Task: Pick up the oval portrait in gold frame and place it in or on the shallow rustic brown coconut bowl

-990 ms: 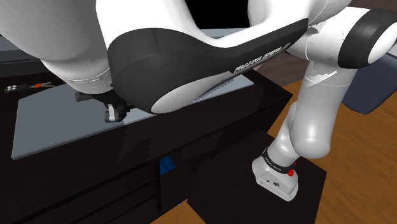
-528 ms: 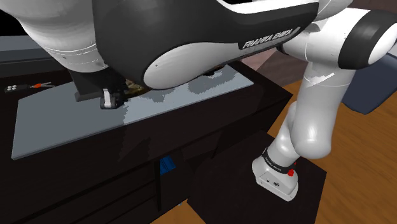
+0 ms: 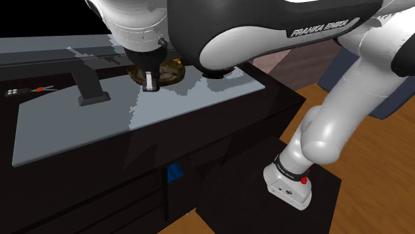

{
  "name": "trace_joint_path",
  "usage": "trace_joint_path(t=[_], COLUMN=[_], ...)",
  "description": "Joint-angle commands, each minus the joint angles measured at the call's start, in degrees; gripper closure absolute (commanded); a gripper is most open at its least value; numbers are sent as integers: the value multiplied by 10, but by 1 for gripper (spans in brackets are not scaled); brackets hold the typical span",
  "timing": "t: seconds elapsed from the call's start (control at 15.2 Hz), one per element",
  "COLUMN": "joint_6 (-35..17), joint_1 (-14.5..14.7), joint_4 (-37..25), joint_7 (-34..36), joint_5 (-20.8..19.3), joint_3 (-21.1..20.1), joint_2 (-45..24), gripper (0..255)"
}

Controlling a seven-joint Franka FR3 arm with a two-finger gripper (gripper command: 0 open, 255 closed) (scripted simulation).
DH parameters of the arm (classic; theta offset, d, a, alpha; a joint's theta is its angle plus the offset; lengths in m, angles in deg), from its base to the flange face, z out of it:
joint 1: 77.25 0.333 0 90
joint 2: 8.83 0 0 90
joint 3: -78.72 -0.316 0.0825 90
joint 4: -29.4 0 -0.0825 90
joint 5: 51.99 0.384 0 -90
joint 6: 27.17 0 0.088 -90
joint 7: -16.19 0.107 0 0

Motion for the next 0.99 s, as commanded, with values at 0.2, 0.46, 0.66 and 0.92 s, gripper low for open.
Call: trace_joint_path(t=[0.2, 0.46, 0.66, 0.92], joint_6=[-76, -113, -135, -160], joint_1=[-30, -30, -30, -31], joint_4=[127, 202, 250, 304], joint_7=[-89, -152, -196, -252], joint_5=[72, 99, 108, 110], joint_3=[68, 127, 170, 225], joint_2=[131, 207, 254, 306], gripper=[255, 255, 255, 255])
